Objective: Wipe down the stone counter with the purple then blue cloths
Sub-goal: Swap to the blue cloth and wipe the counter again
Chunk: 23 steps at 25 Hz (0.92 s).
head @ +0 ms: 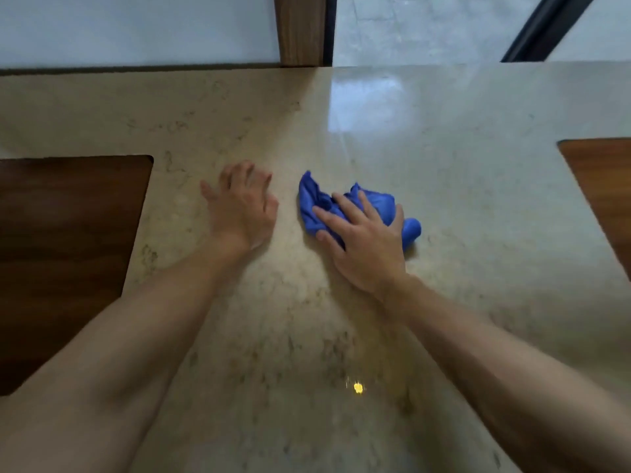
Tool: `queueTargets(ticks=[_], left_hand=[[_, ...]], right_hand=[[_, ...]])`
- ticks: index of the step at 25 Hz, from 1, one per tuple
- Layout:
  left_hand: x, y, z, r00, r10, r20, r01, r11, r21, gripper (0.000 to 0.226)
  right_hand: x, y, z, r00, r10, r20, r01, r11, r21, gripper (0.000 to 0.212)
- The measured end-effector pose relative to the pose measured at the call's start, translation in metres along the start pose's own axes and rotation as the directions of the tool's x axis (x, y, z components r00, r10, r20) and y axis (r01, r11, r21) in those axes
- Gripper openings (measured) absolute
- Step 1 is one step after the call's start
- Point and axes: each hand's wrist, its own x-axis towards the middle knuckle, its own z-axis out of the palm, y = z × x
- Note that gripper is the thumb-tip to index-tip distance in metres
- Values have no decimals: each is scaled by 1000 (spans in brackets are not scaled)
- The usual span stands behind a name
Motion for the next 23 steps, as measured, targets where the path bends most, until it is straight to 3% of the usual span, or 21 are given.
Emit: queueTargets(ticks=[4, 7, 12, 14, 18, 23], left_hand=[[-57, -3, -21, 996, -88, 14, 89, 988, -125, 50], [-113, -20, -35, 996, -22, 87, 29, 996, -81, 46], [-165, -49, -48, 980, -65, 187, 81, 994, -75, 47], [-176, -52, -50, 975, -82, 207, 96, 994, -59, 47], [-177, -60, -49, 969, -47, 242, 57, 998, -34, 47], [-135, -82, -47, 981, -35, 191, 27, 998, 48, 49]], right_hand=[[-138, -23, 2, 997, 67, 38, -66, 998, -19, 47], [-235, -44, -1, 995, 95, -4, -95, 995, 11, 44], [-359, -70, 5, 984, 177, -26, -177, 984, -1, 45], [-370, -92, 10, 964, 263, -45, -263, 965, 24, 48], [-345, -153, 29, 955, 293, -39, -293, 956, 13, 45], [-262, -152, 38, 929, 369, -27, -369, 929, 23, 47]])
